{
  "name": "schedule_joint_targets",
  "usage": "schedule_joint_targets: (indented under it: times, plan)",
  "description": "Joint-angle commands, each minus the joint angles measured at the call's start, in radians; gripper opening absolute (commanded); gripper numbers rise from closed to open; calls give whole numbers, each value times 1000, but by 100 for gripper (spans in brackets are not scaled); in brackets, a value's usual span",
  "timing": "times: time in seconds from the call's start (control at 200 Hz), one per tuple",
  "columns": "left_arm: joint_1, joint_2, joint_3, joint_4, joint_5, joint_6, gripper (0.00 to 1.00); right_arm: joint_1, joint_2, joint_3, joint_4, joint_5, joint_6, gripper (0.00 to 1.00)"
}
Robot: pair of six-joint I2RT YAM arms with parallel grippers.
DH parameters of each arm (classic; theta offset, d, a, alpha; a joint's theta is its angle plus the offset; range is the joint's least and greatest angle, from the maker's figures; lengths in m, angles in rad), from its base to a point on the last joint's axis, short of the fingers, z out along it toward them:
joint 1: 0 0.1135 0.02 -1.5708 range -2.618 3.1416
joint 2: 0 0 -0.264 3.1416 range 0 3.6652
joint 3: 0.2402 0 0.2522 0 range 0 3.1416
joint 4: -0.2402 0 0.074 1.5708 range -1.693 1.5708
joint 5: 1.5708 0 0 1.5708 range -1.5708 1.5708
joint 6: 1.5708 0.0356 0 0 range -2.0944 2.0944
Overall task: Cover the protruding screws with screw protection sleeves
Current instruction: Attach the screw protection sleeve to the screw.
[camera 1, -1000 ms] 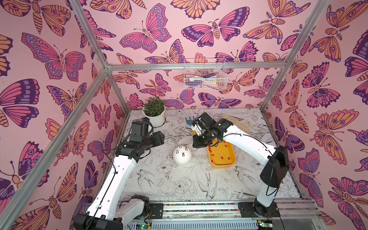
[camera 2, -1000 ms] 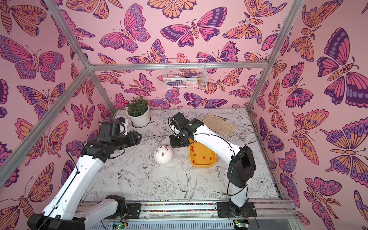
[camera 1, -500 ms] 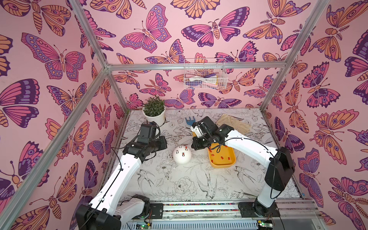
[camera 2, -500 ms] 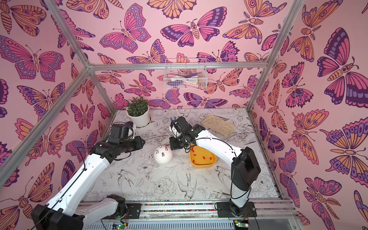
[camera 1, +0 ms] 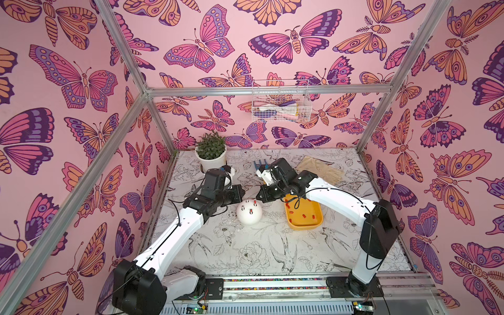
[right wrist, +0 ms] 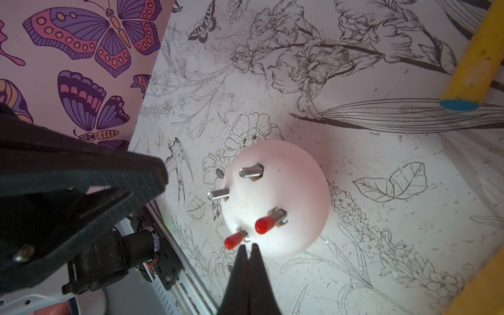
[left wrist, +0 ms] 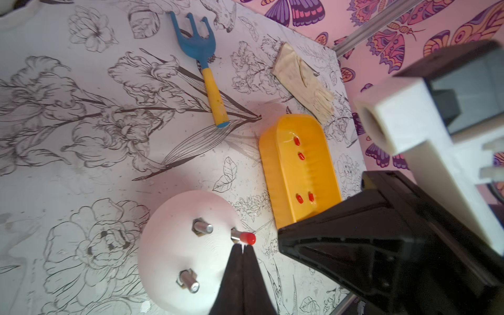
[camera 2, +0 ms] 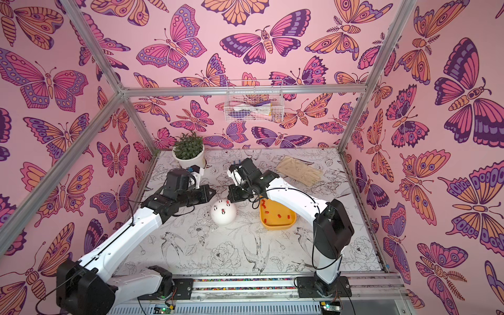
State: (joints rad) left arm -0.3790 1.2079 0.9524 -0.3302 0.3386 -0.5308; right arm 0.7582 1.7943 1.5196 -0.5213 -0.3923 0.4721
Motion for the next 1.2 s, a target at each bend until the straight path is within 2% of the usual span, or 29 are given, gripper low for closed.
schedule_joint_targets:
  times: [0.0,0.561,1.198]
  plan:
    - [-3,12,-24,126,99,-21,0,-19,22,-15,56,-63,18,1]
    - [-4,34,-66,210,156,-44,0,-33,37,-48,89,-127,25,1]
    - [-6,13,-102,195,125,-39,0,-35,44,-72,109,-135,33,1]
